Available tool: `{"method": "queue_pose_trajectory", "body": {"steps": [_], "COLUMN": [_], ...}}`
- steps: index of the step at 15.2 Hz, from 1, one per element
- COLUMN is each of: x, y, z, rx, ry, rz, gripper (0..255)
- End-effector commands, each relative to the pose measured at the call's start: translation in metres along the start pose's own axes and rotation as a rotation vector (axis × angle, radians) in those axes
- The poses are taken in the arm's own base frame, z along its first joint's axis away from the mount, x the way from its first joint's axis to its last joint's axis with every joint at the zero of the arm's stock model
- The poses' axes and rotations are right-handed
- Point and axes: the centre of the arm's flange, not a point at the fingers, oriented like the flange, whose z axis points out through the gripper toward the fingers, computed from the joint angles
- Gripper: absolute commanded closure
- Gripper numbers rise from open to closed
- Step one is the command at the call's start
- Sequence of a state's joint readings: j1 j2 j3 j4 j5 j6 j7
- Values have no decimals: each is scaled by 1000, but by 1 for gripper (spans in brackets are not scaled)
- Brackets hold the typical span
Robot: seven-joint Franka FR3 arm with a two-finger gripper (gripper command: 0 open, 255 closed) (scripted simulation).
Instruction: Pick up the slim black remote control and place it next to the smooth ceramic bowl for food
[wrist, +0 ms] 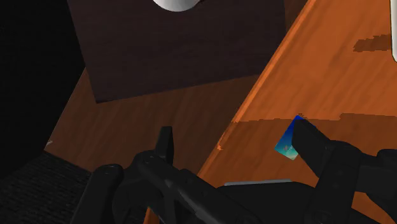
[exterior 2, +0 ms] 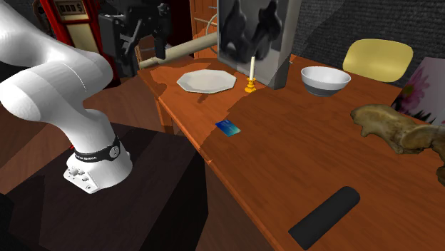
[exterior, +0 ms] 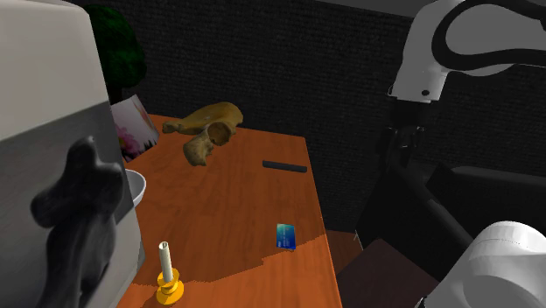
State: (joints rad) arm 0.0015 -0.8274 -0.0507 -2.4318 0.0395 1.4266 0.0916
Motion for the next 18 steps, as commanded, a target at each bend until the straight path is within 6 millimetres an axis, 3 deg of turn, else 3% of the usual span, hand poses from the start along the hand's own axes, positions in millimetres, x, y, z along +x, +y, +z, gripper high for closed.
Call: {"method": "queue_pose_trajectory", "body": {"steps": [1,10,18], "x": [0,98,193], "y": [0,45,65], "z": [0,37,66], "rx": [0,-17,-33], "ry": [0,25,48], "rz": [0,-231,-436], "gripper": [0,0,0]}}
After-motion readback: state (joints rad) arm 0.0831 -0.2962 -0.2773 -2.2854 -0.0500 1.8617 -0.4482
